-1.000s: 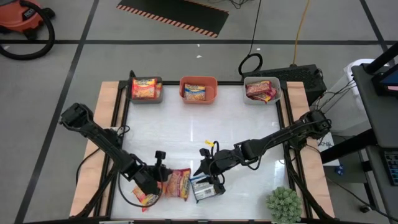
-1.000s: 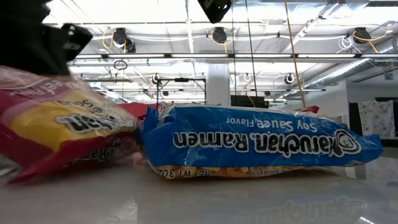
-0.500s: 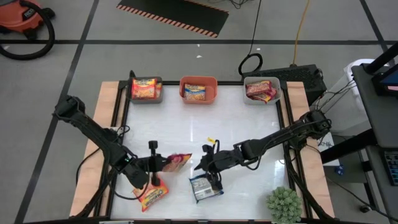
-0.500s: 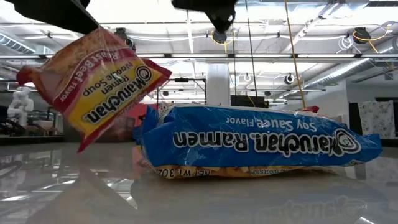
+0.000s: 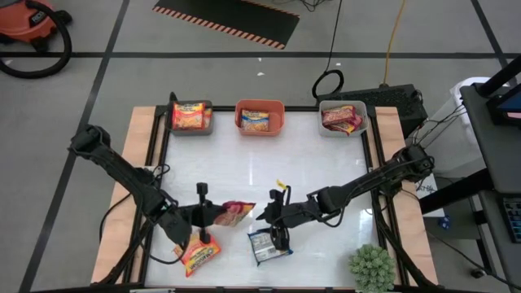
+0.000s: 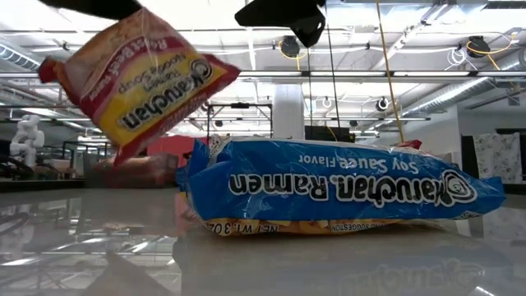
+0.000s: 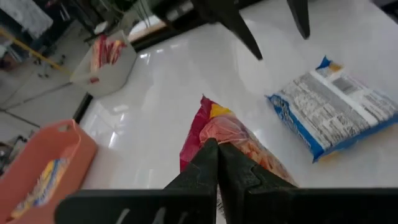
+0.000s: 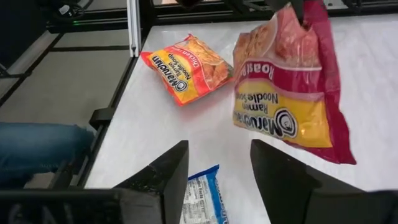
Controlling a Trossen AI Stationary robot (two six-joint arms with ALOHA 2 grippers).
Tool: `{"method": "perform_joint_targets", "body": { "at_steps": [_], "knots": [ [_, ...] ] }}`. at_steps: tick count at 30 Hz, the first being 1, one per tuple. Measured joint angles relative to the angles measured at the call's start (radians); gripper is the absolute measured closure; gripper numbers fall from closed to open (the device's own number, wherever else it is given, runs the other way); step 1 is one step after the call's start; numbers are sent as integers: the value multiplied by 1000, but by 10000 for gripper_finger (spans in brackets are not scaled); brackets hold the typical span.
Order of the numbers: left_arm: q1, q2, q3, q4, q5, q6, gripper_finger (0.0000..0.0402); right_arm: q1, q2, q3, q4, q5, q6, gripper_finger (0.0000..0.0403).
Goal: Sort Maruchan noodles
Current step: Put the red noodle pack into the gray bin
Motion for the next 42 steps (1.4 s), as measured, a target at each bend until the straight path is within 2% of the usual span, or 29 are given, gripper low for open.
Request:
{"method": "perform_joint_targets", "body": {
  "at_steps": [6, 11, 18, 22, 26, 42],
  "knots": [
    [15, -7, 0, 30, 39, 66, 398, 20, 0, 0, 1, 4, 40, 208],
    [27, -7, 0, 53, 50, 92, 398, 36, 0, 0, 4, 55, 60, 185],
    [32, -7, 0, 127, 111, 171, 399, 41, 32, 0, 79, 80, 58, 155],
    [34, -7, 0, 138, 125, 184, 399, 40, 40, 0, 126, 159, 0, 142],
    [35, -7, 0, 128, 126, 180, 399, 40, 40, 0, 155, 206, -25, 138],
    [34, 2, 0, 137, 159, 144, 399, 32, 40, 0, 172, 213, -49, 137]
  ]
}}
